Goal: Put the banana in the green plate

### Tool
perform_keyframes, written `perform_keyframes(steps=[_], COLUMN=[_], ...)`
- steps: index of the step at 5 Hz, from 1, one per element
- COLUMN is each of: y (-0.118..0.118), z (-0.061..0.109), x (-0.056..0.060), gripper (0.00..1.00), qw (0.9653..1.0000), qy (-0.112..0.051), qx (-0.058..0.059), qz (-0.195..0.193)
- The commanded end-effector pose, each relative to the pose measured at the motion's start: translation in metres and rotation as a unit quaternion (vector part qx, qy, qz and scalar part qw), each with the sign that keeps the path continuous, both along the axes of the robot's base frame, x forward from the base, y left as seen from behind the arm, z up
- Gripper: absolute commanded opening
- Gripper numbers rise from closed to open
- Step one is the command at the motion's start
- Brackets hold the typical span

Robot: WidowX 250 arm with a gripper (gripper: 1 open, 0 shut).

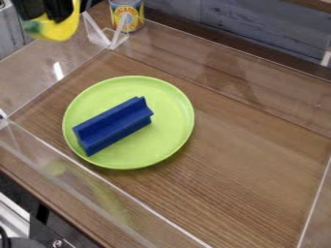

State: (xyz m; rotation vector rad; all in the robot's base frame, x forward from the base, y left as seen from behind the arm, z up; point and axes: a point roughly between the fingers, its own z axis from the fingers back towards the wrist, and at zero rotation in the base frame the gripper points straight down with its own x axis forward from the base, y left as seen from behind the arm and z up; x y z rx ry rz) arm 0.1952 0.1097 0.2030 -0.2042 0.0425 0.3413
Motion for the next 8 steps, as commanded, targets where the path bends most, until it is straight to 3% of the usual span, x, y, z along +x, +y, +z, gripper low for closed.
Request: perform_keyframes(steps=[1, 3, 4, 6, 8], y=[-0.019, -0.051, -0.068, -0.090, -0.112], z=[0.007, 0.005, -0.008, -0.043, -0.065], x=[-0.015, -0.021, -0.021, -0.020, -0.019], gripper=[0.00, 0.00, 0.00, 0.00, 0.00], qw=[0.9999, 0.9989, 0.9987, 0.9982, 0.9981], qy=[-0.011, -0.002, 0.002, 0.002, 0.010], qx=[0.003, 0.003, 0.005, 0.023, 0.029], qz=[-0.003, -0.047, -0.050, -0.055, -0.053])
